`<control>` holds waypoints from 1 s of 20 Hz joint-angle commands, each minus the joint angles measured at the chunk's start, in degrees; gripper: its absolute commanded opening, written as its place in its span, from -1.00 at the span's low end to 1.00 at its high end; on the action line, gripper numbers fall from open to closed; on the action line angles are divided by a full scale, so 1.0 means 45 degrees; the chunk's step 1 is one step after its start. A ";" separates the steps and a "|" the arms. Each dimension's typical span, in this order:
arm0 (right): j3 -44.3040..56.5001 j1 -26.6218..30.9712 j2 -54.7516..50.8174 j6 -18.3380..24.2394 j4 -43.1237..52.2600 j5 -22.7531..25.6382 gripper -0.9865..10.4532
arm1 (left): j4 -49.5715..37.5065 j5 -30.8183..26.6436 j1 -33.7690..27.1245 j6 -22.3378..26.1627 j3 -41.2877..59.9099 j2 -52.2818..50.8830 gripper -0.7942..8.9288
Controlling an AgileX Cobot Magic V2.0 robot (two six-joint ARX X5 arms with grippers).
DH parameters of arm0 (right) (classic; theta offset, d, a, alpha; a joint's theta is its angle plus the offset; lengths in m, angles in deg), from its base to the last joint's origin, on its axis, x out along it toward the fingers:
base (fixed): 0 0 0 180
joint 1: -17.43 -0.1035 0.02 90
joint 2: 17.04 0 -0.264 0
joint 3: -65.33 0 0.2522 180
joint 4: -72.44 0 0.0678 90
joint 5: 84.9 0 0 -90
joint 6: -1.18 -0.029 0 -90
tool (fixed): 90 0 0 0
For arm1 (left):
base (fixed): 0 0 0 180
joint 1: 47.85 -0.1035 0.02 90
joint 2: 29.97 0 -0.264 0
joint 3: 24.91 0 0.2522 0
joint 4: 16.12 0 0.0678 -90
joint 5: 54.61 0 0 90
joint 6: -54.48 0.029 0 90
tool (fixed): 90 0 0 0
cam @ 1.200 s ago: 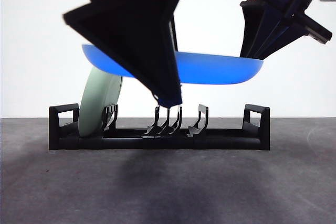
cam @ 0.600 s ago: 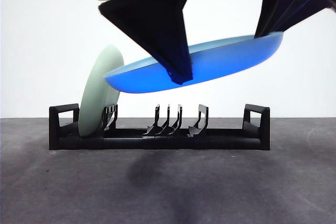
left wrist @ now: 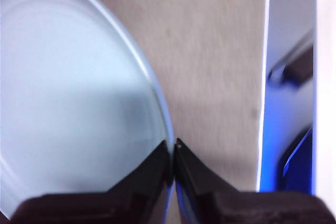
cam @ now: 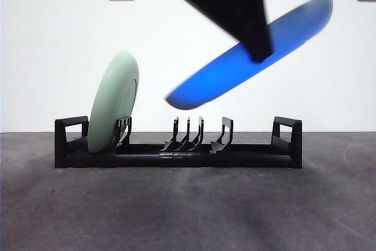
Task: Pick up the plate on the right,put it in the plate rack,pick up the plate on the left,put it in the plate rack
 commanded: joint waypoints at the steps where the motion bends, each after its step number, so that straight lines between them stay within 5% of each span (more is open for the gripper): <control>1: 0.0053 0.0228 -0.0763 0.0058 0.0262 0.1239 -0.38 | -0.1214 0.1729 -0.1117 -0.1622 0.0044 0.0044 -0.85; 4: 0.0053 0.0233 -0.1613 0.0102 0.0359 0.2735 -0.38 | -0.3366 0.3915 -0.2783 -0.3089 0.0044 0.0044 -0.85; 7: 0.0053 0.0233 -0.1909 0.0102 0.0350 0.3070 -0.39 | -0.6018 0.6499 -0.4527 -0.5484 0.0044 0.0049 -0.85; 13: 0.0053 0.0233 -0.1855 0.0092 0.0374 0.3065 -0.39 | -0.9054 0.7223 -0.6305 -0.7830 0.0044 0.0146 -0.85; 20: 0.0053 0.0233 -0.1783 0.0087 0.0481 0.3065 -0.39 | -0.9967 0.7961 -0.7325 -0.9068 -0.0049 0.0908 -0.85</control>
